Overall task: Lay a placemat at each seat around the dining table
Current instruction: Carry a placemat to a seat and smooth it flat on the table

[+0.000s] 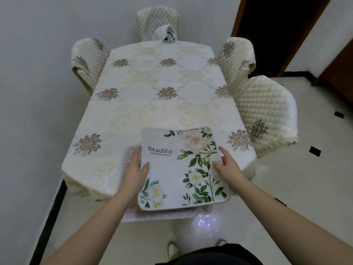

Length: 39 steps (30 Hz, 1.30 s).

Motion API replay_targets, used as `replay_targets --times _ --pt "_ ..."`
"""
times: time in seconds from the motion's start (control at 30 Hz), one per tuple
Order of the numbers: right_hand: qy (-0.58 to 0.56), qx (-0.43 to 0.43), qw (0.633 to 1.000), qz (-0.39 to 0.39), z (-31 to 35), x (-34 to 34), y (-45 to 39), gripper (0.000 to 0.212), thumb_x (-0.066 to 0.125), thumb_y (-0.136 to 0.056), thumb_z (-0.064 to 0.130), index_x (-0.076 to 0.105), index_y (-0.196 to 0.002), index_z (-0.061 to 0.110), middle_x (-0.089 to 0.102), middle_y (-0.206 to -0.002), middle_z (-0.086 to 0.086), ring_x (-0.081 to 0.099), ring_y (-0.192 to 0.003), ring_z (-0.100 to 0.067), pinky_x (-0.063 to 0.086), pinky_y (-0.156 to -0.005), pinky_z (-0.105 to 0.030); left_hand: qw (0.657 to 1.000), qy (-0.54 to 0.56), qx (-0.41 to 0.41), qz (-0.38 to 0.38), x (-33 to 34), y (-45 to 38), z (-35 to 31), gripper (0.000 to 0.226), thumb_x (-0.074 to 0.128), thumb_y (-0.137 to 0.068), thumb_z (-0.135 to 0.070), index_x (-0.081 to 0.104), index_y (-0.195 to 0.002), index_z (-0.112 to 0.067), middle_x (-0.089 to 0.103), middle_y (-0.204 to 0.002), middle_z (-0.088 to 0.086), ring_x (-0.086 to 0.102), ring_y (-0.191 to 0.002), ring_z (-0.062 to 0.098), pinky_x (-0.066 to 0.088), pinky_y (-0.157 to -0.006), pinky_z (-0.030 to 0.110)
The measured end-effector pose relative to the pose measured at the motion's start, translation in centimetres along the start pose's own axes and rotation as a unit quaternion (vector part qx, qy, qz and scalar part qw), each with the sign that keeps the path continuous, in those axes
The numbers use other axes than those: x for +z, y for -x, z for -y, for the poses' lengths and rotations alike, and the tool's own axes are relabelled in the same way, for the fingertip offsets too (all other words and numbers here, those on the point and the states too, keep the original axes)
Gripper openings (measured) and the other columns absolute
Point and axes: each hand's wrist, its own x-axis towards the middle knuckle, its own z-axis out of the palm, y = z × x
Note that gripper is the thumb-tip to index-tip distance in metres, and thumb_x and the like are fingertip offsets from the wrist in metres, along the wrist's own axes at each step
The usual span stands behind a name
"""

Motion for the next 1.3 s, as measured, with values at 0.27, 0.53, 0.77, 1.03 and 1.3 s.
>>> replay_targets --times 0.27,0.53,0.77,1.03,1.3 --pt "-0.103 -0.011 0.992 -0.066 -0.7 -9.9 2.0 0.06 0.058 -0.095 0.009 0.037 -0.144 0.036 0.072 -0.112 0.0 0.074 -0.088 -0.021 0.061 -0.075 -0.049 0.999 0.015 0.03 -0.006 6.1 -1.4 -7.8 0.055 0.061 -0.096 -0.021 0.042 -0.148 -0.022 0.073 -0.112 0.01 0.068 -0.081 0.017 0.05 -0.063 0.025" --pt "-0.147 -0.022 0.979 -0.142 -3.9 -24.4 5.0 0.059 0.061 -0.093 0.007 0.04 -0.143 0.031 0.072 -0.111 -0.002 0.074 -0.086 -0.024 0.059 -0.076 -0.054 0.996 0.013 0.082 0.044 16.6 0.9 -18.8 0.05 0.059 -0.097 -0.021 0.045 -0.145 -0.026 0.073 -0.105 0.002 0.067 -0.075 0.007 0.048 -0.056 0.023" --pt "-0.18 -0.031 0.964 -0.193 -7.0 -37.4 7.7 0.059 0.059 -0.095 0.006 0.04 -0.143 0.033 0.072 -0.109 -0.001 0.075 -0.083 -0.024 0.06 -0.068 -0.047 0.991 0.027 0.112 0.064 26.9 4.1 -27.8 0.048 0.06 -0.095 -0.021 0.049 -0.14 -0.029 0.071 -0.096 -0.003 0.065 -0.077 0.001 0.043 -0.057 0.013" --pt "-0.182 -0.028 0.96 -0.212 -7.6 -46.2 8.6 0.056 0.058 -0.096 0.004 0.041 -0.144 0.026 0.073 -0.107 -0.001 0.075 -0.079 -0.02 0.059 -0.055 -0.036 0.984 0.086 0.129 0.088 32.9 5.7 -33.7 0.042 0.061 -0.093 -0.021 0.052 -0.13 -0.039 0.075 -0.095 -0.005 0.072 -0.083 0.011 0.058 -0.075 0.033" --pt "-0.148 -0.037 0.963 -0.224 -6.8 -48.3 4.4 0.055 0.058 -0.094 0.005 0.043 -0.143 0.027 0.074 -0.102 0.002 0.075 -0.082 -0.02 0.06 -0.074 -0.048 0.982 0.111 0.118 0.098 35.2 1.2 -35.1 0.044 0.063 -0.088 -0.029 0.054 -0.128 -0.044 0.076 -0.096 -0.004 0.074 -0.086 0.017 0.058 -0.083 0.049"
